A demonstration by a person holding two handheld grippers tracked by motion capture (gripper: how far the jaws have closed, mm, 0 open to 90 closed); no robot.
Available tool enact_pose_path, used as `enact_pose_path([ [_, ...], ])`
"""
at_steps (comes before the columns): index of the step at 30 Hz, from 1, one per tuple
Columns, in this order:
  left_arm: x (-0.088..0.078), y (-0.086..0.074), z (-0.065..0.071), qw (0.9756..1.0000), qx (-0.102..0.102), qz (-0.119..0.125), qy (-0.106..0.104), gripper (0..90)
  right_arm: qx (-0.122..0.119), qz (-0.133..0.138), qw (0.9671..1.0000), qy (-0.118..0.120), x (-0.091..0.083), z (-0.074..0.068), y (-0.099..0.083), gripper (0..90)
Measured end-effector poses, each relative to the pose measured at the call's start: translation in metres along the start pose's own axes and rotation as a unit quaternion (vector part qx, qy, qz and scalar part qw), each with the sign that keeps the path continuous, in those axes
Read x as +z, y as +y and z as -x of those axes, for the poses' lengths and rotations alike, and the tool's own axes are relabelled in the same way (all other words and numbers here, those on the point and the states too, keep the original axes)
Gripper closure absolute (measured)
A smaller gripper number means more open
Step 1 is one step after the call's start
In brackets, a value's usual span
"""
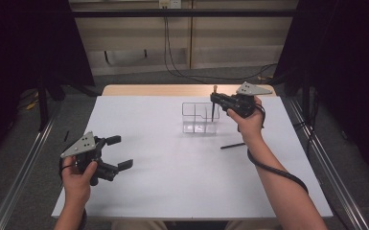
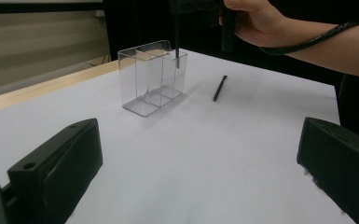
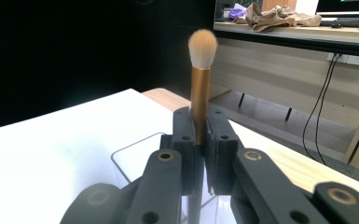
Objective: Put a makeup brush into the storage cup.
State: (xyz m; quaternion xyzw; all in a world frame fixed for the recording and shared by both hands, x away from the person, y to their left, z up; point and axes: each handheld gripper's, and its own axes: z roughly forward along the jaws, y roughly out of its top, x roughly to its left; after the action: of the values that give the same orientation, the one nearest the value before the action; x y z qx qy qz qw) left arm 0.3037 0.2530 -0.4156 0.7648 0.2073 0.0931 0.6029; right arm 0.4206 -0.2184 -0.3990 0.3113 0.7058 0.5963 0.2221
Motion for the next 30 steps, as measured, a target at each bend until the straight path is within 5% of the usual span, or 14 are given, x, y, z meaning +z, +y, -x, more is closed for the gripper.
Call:
enact_pose_path([
  [12,0.0,0.0,0.0,1.0,0.0,0.0,-0.001,0.1,0.001,-0.005,1.0,0.005,-0.001,0.0,-0.004,83.9],
  [18,0.0,0.0,0.0,1.0,0.001,0.0,-0.001,0.1,0.011,-0.004,0.9999,0.009,-0.002,-0.003,-0.001,50.2],
  [30,0.001,0.0,-0.001,1.0,0.001,-0.002,0.0,0.1,0.023,-0.006,0.9997,0.008,-0.014,-0.01,-0.001,21.1],
])
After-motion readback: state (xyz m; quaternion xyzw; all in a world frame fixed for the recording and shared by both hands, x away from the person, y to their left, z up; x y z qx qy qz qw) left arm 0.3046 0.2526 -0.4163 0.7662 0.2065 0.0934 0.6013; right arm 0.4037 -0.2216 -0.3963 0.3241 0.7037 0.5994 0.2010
